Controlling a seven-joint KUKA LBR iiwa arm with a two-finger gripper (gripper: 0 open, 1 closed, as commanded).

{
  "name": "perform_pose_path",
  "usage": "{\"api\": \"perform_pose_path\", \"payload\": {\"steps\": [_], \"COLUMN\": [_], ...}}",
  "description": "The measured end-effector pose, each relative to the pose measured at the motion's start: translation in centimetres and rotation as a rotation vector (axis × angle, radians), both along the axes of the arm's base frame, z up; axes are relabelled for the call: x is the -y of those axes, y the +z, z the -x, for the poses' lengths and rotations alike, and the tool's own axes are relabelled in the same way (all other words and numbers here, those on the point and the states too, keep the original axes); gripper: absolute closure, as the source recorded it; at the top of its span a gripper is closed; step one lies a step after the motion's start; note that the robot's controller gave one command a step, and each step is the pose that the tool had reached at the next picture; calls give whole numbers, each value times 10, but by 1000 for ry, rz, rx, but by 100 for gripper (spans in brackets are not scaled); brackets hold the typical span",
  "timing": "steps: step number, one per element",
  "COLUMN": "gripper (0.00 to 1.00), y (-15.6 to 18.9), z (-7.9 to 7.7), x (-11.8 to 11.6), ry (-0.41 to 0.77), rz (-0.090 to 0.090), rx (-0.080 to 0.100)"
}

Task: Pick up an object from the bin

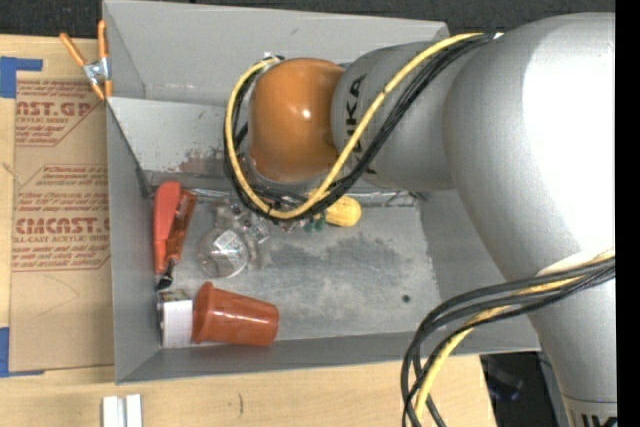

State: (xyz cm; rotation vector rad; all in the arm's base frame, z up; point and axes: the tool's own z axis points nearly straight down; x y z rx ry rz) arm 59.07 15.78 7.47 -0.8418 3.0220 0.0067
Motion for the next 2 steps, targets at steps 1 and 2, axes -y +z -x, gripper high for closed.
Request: {"api": "perform_pose_path", "payload": {"steps": [1,2], "gripper": [100,100], "y": [21,39], "z": [1,-1], "x": [0,-1], "ry": [0,0], "rz": [2,-1], "rx": [-4,5]}}
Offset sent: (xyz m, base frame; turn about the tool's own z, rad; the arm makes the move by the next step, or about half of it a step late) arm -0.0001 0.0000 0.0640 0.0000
